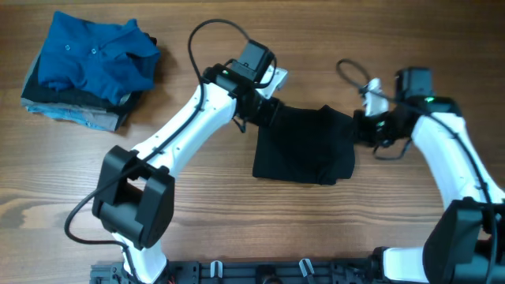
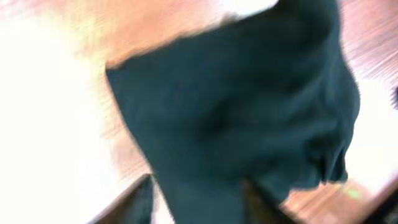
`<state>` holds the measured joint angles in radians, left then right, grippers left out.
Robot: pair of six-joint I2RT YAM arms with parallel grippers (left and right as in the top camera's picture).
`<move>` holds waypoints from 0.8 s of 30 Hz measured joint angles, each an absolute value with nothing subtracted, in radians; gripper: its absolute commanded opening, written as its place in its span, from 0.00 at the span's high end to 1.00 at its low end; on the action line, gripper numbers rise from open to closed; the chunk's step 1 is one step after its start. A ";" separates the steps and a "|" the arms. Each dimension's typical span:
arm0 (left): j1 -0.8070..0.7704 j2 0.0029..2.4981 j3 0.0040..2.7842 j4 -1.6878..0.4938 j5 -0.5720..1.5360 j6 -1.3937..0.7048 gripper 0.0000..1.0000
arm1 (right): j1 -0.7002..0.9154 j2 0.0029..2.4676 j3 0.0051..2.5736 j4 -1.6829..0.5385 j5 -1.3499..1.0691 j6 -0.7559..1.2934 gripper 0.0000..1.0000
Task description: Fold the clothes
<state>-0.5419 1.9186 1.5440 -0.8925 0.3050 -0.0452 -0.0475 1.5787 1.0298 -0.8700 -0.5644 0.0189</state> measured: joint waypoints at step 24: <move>-0.603 1.970 1.200 -0.581 0.566 -0.670 0.96 | -0.014 1.428 0.973 -0.779 -0.515 0.178 0.91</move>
